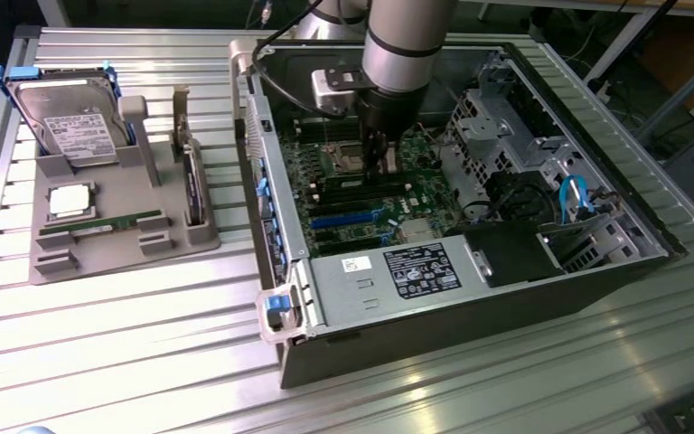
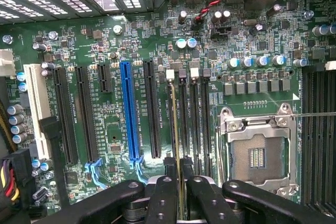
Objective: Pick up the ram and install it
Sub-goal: 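Insert the ram into the slot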
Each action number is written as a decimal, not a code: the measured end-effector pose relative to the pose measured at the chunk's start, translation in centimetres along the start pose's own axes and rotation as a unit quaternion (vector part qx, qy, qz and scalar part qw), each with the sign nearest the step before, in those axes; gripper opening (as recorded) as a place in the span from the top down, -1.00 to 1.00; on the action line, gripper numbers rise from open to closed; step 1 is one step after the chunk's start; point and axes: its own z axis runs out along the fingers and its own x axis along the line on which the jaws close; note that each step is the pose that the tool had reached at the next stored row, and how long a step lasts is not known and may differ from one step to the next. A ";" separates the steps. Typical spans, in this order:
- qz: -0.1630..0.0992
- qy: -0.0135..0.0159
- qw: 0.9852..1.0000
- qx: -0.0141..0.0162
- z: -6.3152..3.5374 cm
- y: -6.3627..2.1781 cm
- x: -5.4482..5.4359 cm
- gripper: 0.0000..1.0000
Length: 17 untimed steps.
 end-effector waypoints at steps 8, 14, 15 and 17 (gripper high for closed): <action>-0.008 -0.001 1.000 0.000 0.44 0.06 0.0 0.72; -0.011 -0.001 1.000 0.000 0.54 0.06 0.0 0.72; -0.011 -0.001 1.000 0.000 0.55 0.05 0.0 0.72; -0.011 -0.001 1.000 0.000 0.54 0.06 -0.1 0.72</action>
